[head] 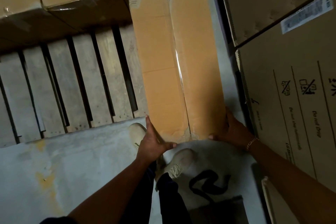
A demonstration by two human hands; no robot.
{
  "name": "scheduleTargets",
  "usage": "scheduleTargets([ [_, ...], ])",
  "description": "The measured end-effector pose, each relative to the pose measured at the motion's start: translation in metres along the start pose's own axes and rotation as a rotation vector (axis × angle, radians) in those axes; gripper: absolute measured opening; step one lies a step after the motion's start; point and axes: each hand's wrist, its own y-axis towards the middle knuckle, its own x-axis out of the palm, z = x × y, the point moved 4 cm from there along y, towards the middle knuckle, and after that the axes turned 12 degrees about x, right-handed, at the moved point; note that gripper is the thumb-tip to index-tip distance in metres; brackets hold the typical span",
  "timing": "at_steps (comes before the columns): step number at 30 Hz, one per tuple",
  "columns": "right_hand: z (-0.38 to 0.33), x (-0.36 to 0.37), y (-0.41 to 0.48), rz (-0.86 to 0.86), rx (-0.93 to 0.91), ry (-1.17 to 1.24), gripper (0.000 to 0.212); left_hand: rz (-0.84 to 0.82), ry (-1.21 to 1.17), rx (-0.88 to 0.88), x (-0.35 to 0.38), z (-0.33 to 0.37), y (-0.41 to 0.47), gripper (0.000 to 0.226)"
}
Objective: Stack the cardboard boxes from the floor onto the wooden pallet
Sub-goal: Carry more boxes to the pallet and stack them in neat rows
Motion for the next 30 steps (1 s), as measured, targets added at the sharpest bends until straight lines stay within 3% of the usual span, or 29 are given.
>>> scheduleTargets([
  [7, 0.003, 0.002, 0.007, -0.005, 0.018, -0.091, 0.152, 0.011, 0.019, -0.010, 0.004, 0.002, 0.001, 0.159],
  [30, -0.025, -0.035, 0.025, 0.042, -0.041, -0.143, 0.149, 0.079, -0.075, 0.115, 0.002, 0.016, 0.028, 0.151],
])
